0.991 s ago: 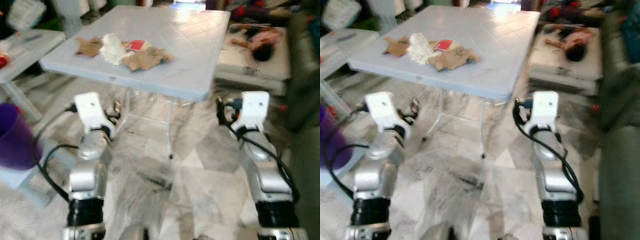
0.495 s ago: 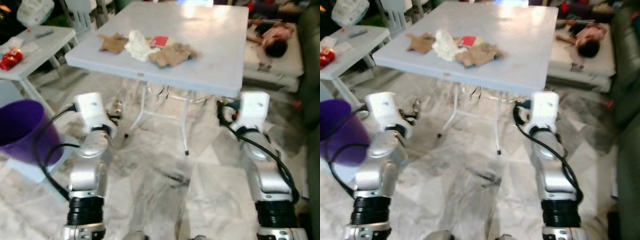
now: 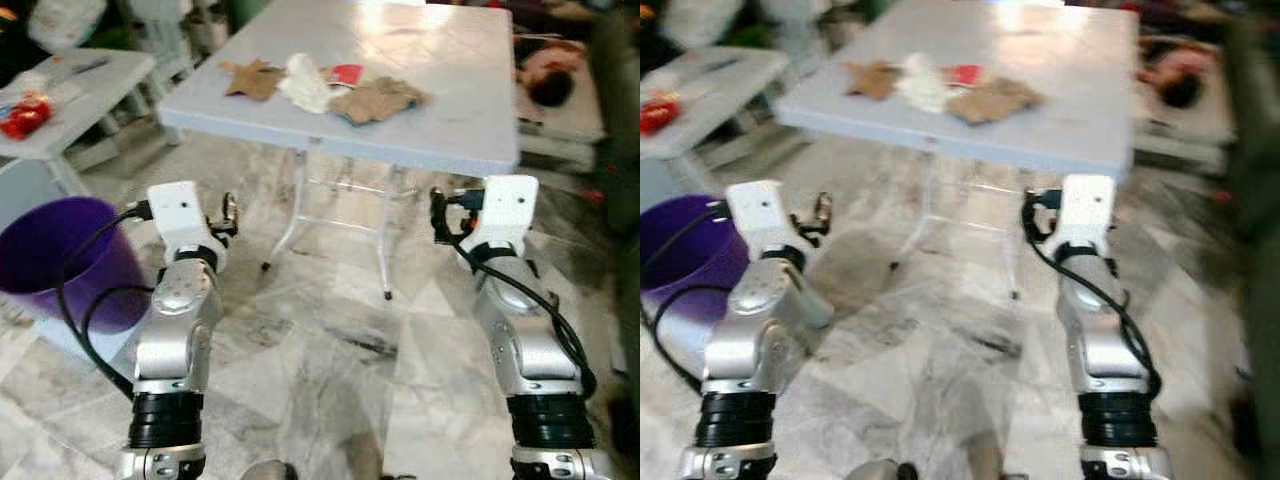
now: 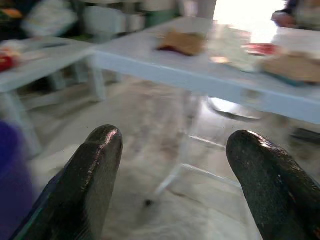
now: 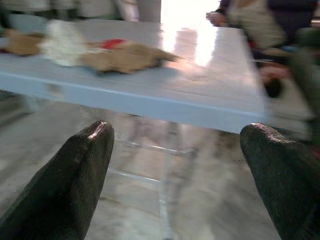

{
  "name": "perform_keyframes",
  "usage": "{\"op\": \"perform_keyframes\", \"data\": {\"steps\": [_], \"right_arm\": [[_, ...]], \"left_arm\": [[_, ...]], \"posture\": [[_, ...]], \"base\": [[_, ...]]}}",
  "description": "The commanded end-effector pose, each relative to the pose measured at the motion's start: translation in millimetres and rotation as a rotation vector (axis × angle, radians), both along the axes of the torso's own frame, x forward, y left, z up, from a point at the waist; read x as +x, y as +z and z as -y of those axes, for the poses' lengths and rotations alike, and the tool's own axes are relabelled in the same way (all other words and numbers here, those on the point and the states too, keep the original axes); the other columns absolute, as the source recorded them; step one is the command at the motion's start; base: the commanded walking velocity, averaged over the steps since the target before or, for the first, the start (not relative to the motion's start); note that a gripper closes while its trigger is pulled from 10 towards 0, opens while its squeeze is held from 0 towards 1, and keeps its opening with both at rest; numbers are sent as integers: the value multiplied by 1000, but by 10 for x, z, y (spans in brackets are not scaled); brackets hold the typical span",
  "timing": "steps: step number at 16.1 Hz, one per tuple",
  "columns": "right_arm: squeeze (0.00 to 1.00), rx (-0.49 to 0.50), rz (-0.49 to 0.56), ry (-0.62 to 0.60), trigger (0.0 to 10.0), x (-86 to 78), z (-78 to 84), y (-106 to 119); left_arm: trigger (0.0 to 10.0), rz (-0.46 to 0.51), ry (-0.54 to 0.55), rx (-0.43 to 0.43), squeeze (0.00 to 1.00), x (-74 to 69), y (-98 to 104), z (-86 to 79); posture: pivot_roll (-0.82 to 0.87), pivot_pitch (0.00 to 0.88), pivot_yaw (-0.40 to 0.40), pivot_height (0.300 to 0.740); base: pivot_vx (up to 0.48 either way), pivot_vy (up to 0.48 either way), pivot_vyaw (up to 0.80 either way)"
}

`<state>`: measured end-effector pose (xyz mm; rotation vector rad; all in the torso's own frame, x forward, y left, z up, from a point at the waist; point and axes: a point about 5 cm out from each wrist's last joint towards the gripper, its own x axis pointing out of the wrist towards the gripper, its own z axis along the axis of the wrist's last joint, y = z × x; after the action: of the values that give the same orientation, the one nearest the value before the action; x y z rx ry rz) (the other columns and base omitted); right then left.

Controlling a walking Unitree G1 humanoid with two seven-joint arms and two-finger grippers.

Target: Picking trash to rubbish bin

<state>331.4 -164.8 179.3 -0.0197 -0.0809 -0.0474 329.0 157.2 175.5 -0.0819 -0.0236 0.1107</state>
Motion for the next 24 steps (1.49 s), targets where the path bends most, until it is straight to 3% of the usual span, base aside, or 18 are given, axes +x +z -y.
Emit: {"op": "perform_keyframes", "data": {"steps": [1, 8, 24], "right_arm": [[0, 1, -7, -5, 10000, -7, 13, -21], [0, -17, 20, 15, 10000, -4, -17, 22], [0, -22, 81, 44, 10000, 4, -52, 111]], "left_arm": [[10000, 5, -5, 16, 0, 9, 9, -2], [10000, 29, -42, -33, 0, -6, 35, -19], [10000, 55, -79, -20, 0, 4, 53, 39]], "posture": [[43, 120, -1, 740], [46, 120, -1, 740], [44, 113, -1, 740]], "base": [[0, 0, 0], [159, 0, 0], [377, 0, 0]]}}
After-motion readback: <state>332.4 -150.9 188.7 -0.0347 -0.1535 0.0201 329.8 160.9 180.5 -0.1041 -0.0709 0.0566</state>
